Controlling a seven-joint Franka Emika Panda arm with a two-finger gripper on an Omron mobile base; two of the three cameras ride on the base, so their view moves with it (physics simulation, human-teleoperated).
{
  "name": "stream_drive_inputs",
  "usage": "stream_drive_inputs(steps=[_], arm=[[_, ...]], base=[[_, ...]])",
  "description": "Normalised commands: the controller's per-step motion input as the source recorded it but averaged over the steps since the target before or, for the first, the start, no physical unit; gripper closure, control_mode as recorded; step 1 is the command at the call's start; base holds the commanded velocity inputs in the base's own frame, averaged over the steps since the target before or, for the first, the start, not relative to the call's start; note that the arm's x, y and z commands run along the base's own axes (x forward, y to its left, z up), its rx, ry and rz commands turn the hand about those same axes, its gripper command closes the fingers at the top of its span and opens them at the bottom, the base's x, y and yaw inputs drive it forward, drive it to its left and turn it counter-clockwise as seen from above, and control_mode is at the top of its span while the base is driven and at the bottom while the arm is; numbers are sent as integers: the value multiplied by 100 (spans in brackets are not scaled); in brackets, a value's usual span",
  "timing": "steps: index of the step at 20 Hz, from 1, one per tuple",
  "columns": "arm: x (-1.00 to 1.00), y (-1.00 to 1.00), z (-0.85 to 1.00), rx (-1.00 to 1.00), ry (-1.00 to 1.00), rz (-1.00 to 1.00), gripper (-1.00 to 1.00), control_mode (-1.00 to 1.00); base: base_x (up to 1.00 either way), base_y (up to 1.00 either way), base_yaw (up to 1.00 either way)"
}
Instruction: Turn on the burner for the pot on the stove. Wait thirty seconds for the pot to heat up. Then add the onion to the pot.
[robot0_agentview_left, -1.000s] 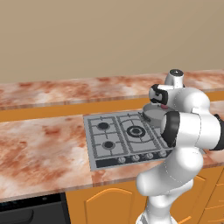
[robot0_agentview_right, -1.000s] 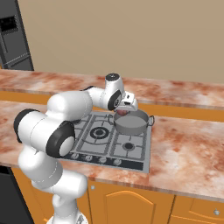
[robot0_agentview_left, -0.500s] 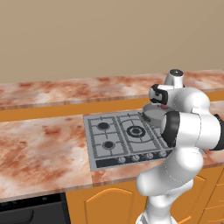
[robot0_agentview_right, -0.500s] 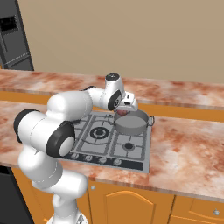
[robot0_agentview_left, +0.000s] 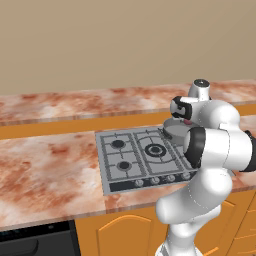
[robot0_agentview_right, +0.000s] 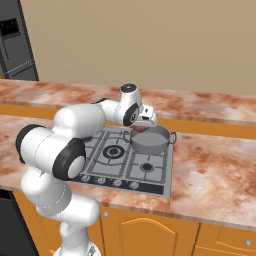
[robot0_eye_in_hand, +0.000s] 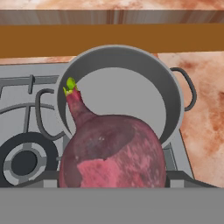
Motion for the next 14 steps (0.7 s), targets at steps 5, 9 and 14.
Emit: stream_drive_inputs(steps=[5, 9, 14], arm=[[0, 0, 0, 0, 0, 0, 100, -100], [0, 0, 0, 0, 0, 0, 100, -100], [0, 0, 0, 0, 0, 0, 100, -100]], base=[[0, 0, 0], [0, 0, 0], [0, 0, 0]])
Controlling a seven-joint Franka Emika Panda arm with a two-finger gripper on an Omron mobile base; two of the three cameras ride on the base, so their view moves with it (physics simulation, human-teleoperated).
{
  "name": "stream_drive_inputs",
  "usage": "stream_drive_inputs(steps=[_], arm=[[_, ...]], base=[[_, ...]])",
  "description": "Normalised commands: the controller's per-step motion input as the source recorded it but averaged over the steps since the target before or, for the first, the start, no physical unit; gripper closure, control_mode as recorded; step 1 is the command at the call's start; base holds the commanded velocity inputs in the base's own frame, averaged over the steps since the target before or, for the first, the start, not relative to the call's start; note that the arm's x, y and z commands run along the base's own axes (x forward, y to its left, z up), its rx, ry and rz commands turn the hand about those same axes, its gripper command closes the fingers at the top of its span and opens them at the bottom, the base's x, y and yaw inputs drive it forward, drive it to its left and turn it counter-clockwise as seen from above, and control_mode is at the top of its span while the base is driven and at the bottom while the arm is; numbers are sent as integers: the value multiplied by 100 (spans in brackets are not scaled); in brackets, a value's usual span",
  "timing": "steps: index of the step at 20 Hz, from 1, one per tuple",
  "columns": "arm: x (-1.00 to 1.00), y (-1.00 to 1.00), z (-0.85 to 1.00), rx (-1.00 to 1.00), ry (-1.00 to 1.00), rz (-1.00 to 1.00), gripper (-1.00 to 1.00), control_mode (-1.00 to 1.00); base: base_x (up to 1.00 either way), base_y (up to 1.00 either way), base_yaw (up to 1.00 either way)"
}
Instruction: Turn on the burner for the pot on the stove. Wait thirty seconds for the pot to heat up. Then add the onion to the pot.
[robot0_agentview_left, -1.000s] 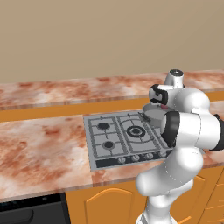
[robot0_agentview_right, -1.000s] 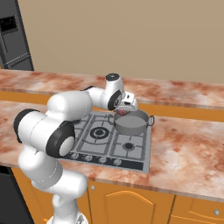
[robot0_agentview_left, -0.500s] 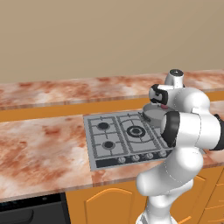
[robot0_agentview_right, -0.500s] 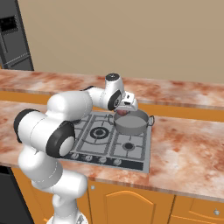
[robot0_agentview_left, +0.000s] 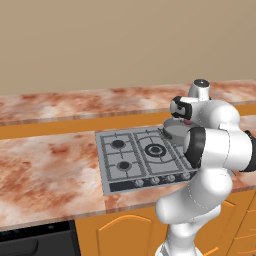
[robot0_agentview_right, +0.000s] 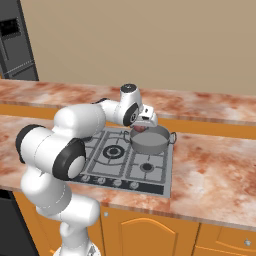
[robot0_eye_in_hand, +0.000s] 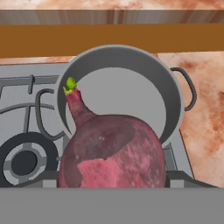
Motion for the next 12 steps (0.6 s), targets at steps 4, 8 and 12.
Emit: stream_drive_inputs(steps=[4, 8, 12], arm=[[1, 0, 0, 0, 0, 0, 100, -100], [12, -1, -3, 0, 0, 0, 100, -100], [21, -6, -14, 0, 3, 0, 100, -100]], base=[[0, 0, 0], [0, 0, 0], [0, 0, 0]])
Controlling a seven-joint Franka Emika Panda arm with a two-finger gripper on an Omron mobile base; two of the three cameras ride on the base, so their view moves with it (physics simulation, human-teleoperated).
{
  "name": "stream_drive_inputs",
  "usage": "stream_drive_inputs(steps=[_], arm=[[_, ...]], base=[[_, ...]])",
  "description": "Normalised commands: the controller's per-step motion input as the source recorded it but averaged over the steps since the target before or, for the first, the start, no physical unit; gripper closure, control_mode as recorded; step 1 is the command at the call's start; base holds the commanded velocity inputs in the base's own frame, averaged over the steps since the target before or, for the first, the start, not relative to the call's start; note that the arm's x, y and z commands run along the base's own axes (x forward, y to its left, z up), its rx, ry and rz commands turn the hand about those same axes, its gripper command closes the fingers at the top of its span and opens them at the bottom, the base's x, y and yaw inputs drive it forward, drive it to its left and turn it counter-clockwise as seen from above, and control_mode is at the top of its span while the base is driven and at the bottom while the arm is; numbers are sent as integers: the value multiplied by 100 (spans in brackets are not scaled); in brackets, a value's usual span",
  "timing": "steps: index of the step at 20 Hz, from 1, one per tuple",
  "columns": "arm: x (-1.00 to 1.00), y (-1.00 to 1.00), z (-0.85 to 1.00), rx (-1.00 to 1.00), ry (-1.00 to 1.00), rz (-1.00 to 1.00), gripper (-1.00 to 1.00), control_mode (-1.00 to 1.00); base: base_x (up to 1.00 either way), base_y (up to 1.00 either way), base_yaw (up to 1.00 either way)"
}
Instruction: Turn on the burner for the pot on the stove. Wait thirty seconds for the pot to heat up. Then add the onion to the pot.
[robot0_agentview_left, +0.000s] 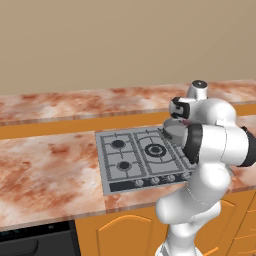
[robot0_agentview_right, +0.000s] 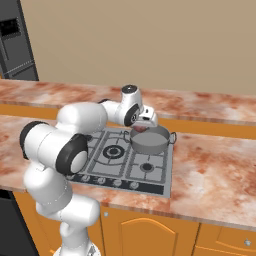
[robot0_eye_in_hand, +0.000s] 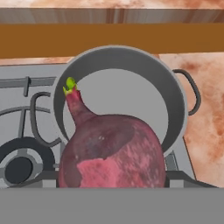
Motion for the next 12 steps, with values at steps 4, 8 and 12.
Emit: stream_drive_inputs(steps=[4, 8, 12], arm=[[19, -14, -28, 0, 6, 0, 100, -100], [14, -14, -30, 0, 2, 0, 100, -100], [11, -10, -35, 1, 0, 0, 100, -100]], base=[[0, 0, 0], [0, 0, 0], [0, 0, 0]])
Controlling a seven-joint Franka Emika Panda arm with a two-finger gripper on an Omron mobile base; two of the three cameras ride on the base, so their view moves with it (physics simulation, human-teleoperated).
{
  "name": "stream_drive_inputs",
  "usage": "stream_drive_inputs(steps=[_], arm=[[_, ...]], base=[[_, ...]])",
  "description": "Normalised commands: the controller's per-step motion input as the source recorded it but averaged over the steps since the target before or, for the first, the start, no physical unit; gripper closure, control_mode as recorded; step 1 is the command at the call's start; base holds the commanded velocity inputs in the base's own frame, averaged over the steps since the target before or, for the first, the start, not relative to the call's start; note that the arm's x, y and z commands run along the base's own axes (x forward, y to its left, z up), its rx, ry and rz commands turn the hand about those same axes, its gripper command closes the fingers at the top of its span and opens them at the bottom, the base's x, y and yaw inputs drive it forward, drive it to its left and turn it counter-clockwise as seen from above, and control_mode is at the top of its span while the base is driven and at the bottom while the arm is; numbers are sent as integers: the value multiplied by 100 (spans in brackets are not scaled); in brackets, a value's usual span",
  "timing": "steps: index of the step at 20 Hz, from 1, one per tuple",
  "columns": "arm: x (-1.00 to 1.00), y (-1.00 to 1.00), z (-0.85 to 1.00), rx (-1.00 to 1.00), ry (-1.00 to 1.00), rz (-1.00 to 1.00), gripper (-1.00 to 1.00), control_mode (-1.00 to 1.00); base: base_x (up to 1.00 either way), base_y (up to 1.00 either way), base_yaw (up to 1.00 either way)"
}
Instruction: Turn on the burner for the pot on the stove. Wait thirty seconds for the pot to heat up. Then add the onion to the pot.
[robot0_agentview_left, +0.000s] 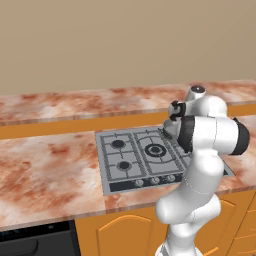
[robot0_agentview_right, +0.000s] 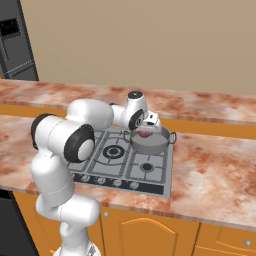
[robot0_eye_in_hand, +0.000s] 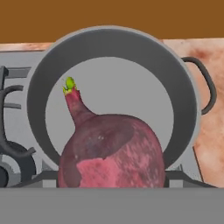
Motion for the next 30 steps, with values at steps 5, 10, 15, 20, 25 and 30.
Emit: stream_drive_inputs(steps=[5, 10, 15, 20, 25, 30], arm=[[10, -5, -38, 3, 0, 0, 100, -100], [21, -2, -28, 0, 0, 0, 100, -100], [40, 0, -15, 0, 0, 0, -100, -100], [35, -6, -5, 0, 0, 0, -100, -100], [7, -14, 16, 0, -4, 0, -100, -100], [-18, -6, 62, 5, -8, 0, -100, -100]], base=[[0, 0, 0], [0, 0, 0], [0, 0, 0], [0, 0, 0], [0, 0, 0], [0, 0, 0]])
